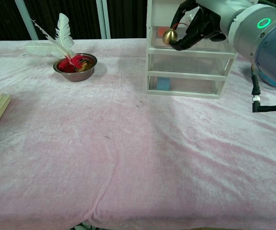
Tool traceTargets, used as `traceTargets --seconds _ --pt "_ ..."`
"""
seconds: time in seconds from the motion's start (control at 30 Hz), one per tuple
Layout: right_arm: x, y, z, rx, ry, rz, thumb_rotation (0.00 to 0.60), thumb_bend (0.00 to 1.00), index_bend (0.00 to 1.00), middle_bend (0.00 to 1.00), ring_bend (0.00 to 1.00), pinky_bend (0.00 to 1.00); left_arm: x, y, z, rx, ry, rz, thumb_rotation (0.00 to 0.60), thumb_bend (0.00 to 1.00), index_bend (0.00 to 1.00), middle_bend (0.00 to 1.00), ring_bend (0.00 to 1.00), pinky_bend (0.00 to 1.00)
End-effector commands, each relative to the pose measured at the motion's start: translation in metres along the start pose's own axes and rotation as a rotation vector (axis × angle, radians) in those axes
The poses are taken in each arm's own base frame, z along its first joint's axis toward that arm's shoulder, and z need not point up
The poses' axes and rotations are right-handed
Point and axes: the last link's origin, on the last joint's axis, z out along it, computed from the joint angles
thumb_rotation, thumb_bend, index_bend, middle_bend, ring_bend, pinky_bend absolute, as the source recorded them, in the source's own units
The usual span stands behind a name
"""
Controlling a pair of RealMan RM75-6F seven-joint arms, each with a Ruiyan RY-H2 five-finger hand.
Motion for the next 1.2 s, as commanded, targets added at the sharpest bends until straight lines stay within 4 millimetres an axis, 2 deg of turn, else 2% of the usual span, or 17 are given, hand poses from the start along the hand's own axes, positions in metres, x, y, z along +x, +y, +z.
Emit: traceTargets --seconds 0.03,1.2 --pt "0.0004 0.0002 0.0 0.0 0.001 0.0 0.6 0.33 0.55 0.95 1.0 0.96 0.0 -0.0001 0.0001 0.001 0.0 0.0 0.6 0.0 0.0 0.0 0.01 0.0" --pt "0.0016 -0.0007 -0.0026 0.001 0.003 0.006 0.6 0.33 0.55 0.95 1.0 0.96 -0.0001 0.0 0.0 0.002 -0.001 -0.002 0.6 0.0 0.0 0.0 0.01 0.0"
